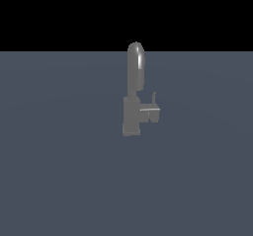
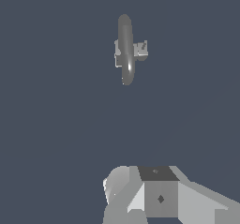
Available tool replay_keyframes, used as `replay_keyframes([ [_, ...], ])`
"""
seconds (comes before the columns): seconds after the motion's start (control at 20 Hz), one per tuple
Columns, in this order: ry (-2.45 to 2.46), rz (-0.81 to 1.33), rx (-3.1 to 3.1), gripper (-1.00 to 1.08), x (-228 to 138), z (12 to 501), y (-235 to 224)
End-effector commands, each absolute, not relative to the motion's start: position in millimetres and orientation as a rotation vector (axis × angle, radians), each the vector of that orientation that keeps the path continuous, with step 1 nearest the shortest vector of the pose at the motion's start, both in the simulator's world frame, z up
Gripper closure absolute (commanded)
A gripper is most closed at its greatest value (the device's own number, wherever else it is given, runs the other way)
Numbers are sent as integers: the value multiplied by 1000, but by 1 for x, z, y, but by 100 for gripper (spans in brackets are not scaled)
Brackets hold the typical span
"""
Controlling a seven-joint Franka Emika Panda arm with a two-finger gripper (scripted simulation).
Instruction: Turn on the faucet by rotating a designated handle.
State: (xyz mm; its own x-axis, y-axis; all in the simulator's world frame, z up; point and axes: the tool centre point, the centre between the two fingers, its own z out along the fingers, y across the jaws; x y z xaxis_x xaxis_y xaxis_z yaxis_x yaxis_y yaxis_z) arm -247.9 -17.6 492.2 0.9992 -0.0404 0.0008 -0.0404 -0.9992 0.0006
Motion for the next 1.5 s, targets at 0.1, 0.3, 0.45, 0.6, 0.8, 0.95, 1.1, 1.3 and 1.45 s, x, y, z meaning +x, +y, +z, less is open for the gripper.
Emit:
replay_keyframes([
  [0.1, -66, -1, 3141, 108, -247, 492, -18],
  [0.3, -81, -17, 3151, 108, -243, 491, -18],
  [0.45, -104, -41, 3164, 108, -237, 490, -18],
  [0.6, -136, -74, 3182, 108, -228, 489, -19],
  [0.8, -195, -136, 3212, 108, -213, 485, -20],
  [0.95, -253, -195, 3239, 108, -198, 482, -22],
  [1.1, -320, -265, 3267, 108, -182, 477, -24],
  [1.3, -414, -363, 3300, 108, -160, 469, -28],
  [1.45, -488, -440, 3322, 108, -143, 461, -32],
])
